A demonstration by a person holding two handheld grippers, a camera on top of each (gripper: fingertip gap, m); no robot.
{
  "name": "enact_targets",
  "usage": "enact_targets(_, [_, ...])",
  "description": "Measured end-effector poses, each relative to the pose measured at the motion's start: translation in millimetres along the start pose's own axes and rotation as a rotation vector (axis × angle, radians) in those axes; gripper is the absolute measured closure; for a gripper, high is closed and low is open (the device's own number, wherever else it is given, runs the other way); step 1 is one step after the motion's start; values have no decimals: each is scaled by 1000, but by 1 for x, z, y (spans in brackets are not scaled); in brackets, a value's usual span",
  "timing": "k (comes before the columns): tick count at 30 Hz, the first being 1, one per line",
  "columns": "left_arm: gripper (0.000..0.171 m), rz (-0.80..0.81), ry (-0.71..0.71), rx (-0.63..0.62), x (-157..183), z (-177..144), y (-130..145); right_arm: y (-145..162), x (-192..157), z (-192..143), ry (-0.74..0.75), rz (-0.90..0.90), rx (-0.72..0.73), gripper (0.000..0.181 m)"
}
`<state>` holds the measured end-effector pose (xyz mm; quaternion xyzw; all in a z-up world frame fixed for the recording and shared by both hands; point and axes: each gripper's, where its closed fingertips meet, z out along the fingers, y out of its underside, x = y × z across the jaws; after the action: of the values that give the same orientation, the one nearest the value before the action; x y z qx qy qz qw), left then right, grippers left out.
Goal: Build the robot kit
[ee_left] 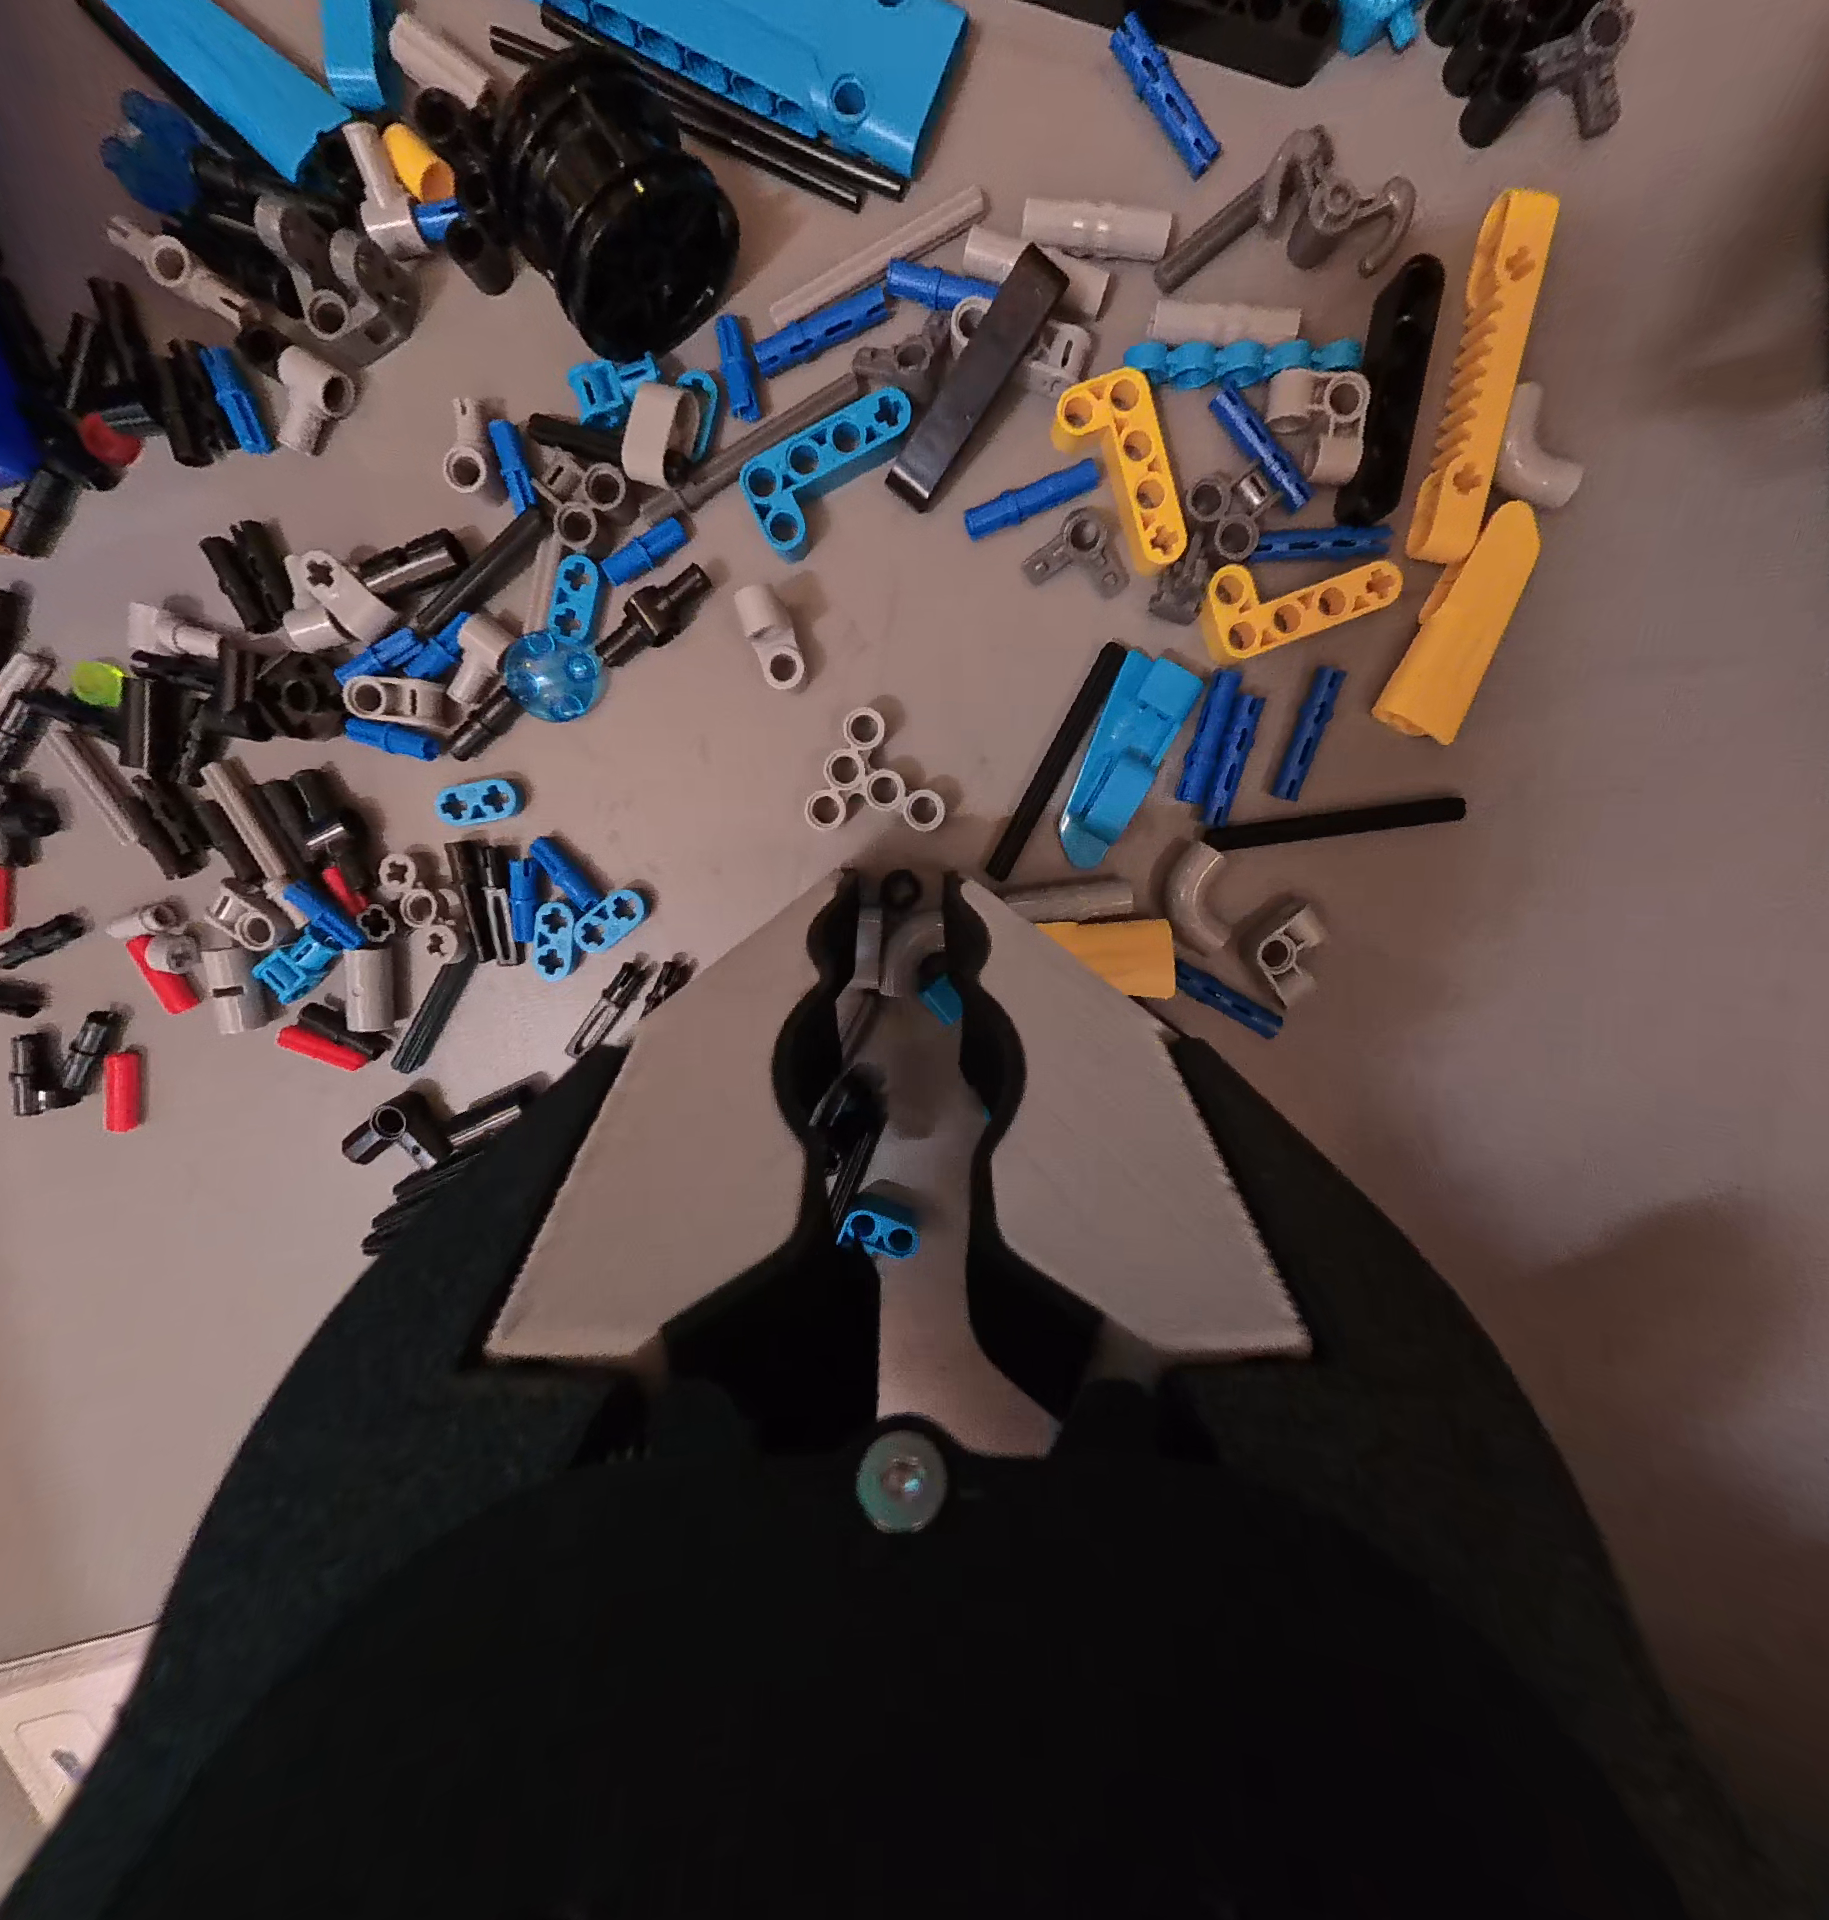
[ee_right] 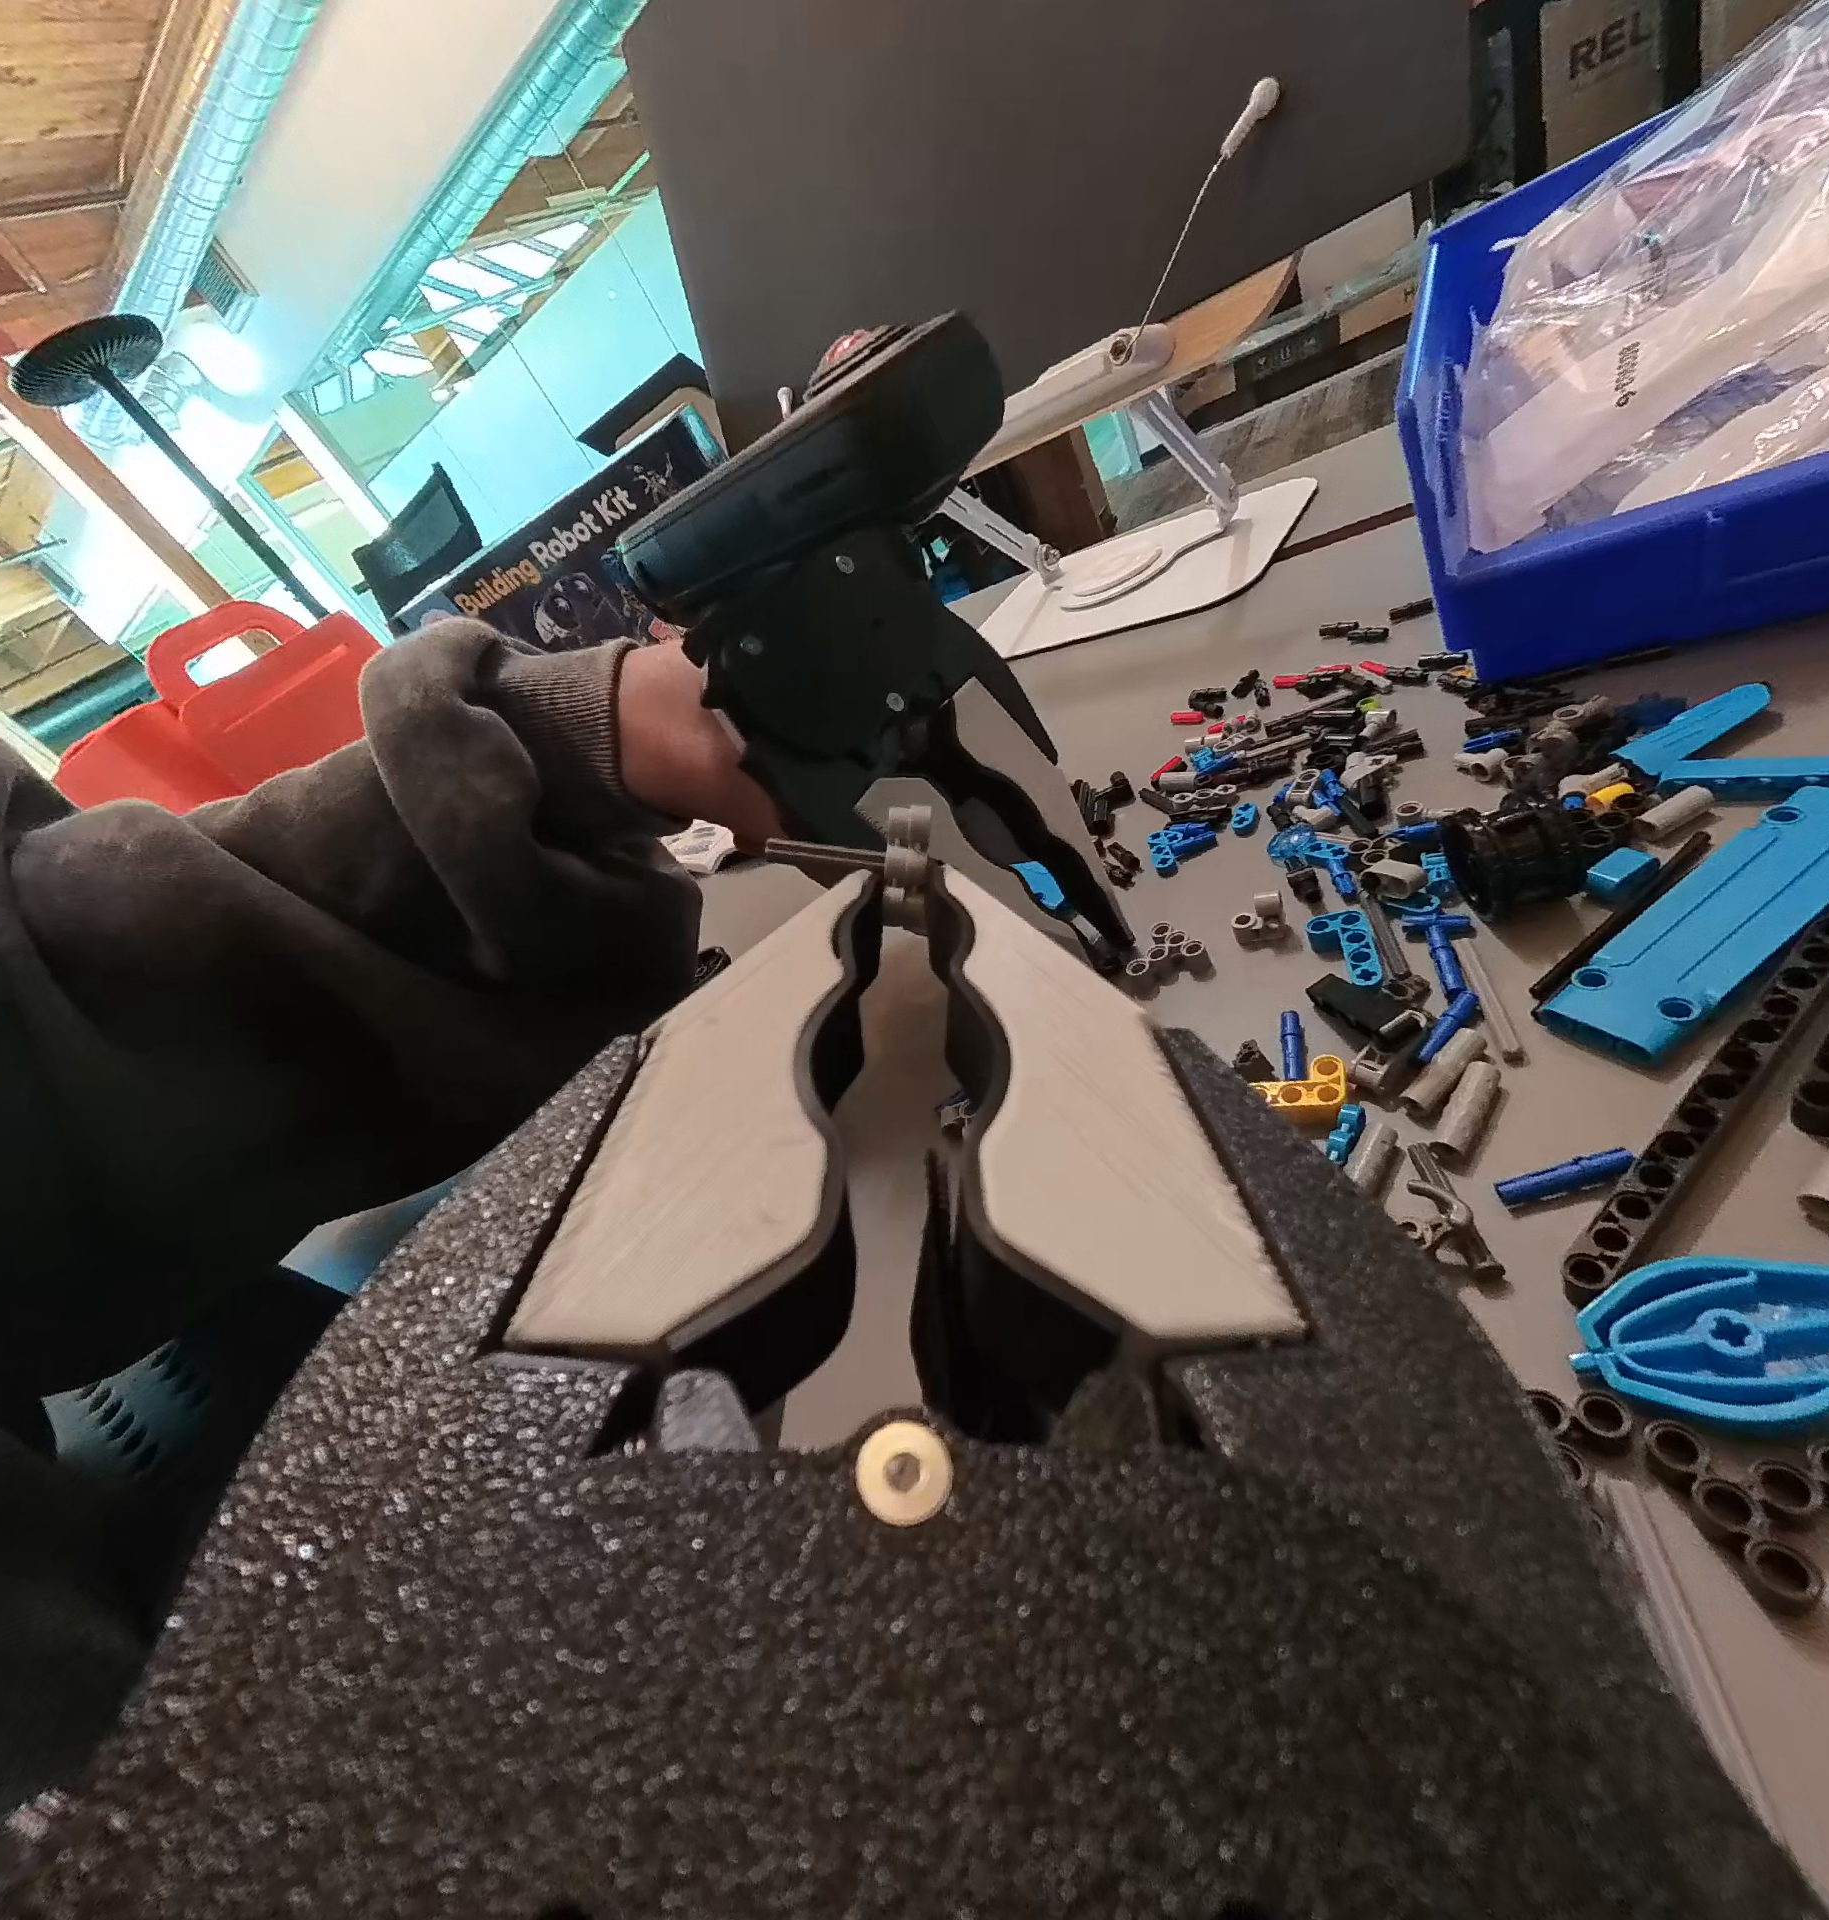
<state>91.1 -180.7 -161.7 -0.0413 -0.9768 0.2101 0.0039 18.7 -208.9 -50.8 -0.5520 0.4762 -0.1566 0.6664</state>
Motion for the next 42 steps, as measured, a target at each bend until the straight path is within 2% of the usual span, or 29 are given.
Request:
enact_targets(11, [165, -13, 13, -20, 2, 1, 0, 0, 0, 0, -7, 7, -2, 173])
enact_targets(15, [166, 23, -34, 4, 1, -5, 0, 0, 1, 0, -7, 14, -1, 173])
enact_targets(17, [165, 25, -70, 109, 7, -27, -12, 0, 3, 1, 2, 24, -7, 173])
enact_targets(20, [165, 3, -178, 337, 21, -83, -28, 1, 9, 8, 18, 88, -36, 173])
enact_targets(22, [165, -78, -267, 525, 35, -123, -31, -2, 1, 19, -27, 190, -50, 173])
enact_targets(24, [165, -150, -363, 670, 53, -153, -22, -5, -14, 37, -41, 188, -89, 173])
enact_targets(27, [165, -153, -615, 629, 69, -174, 15, 0, -56, 70, -139, 181, -162, 174])
enact_targets(29, [166, -131, -746, 594, 81, -186, 35, 14, -84, 88, -204, 186, -224, 174])
enact_targets(35, [166, -245, -851, 566, 96, -197, 90, 52, -135, 116, -307, 158, -321, 174])
enact_targets(42, [166, -273, -814, 590, 103, -196, 111, 72, -158, 124, -336, 137, -375, 174])
